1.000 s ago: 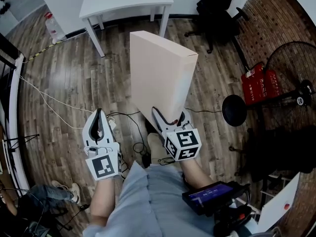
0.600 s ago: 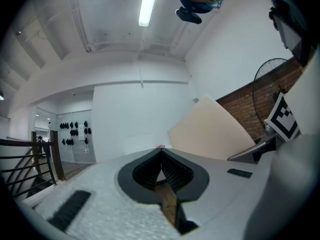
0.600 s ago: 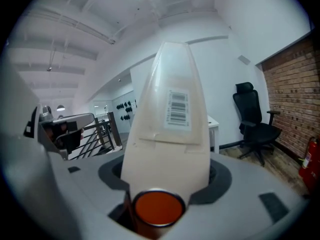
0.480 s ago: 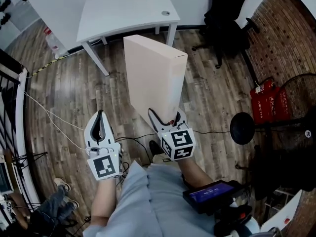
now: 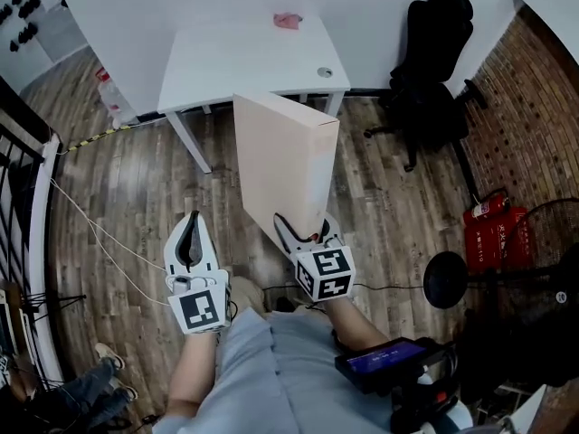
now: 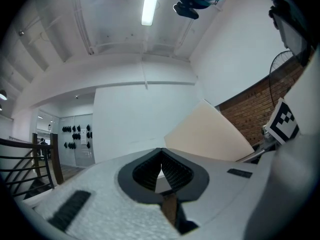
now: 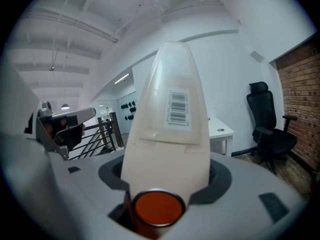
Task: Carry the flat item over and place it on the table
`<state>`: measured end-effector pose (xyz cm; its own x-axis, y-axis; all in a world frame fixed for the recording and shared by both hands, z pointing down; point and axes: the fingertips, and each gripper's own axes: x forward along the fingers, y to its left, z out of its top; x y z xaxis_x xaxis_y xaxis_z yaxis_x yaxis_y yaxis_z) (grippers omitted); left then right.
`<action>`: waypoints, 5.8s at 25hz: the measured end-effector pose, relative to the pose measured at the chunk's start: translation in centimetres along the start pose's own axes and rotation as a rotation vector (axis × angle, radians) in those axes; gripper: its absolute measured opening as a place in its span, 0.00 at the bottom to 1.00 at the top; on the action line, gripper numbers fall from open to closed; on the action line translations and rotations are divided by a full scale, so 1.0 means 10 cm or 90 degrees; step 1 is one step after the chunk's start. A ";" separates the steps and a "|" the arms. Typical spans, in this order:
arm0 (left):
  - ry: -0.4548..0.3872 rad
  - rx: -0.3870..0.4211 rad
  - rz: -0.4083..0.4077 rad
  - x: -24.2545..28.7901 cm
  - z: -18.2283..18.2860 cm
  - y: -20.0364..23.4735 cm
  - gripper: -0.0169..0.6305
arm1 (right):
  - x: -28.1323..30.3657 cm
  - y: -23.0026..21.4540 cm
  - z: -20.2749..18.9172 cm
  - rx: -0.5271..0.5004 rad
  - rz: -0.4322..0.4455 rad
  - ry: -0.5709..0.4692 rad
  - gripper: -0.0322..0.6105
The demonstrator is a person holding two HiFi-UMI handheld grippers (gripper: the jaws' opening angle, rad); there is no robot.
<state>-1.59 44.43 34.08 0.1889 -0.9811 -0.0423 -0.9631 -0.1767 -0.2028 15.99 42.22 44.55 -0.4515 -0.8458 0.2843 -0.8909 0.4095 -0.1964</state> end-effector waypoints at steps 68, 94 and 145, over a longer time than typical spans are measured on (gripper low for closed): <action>0.044 0.053 0.054 6.54 -0.97 2.21 0.04 | 6.45 -1.67 2.26 0.056 0.118 0.053 0.50; 0.107 0.005 0.085 7.16 -1.58 3.15 0.04 | 7.68 -1.12 1.97 0.142 0.200 0.192 0.51; 0.175 -0.041 0.005 7.97 -2.33 3.33 0.04 | 8.44 -1.60 1.35 0.261 0.133 0.424 0.80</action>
<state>-23.10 -41.47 46.73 0.1304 -0.9655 0.2255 -0.9763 -0.1647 -0.1406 -7.14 -40.36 59.00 -0.6560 -0.3312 0.6782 -0.7546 0.2684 -0.5988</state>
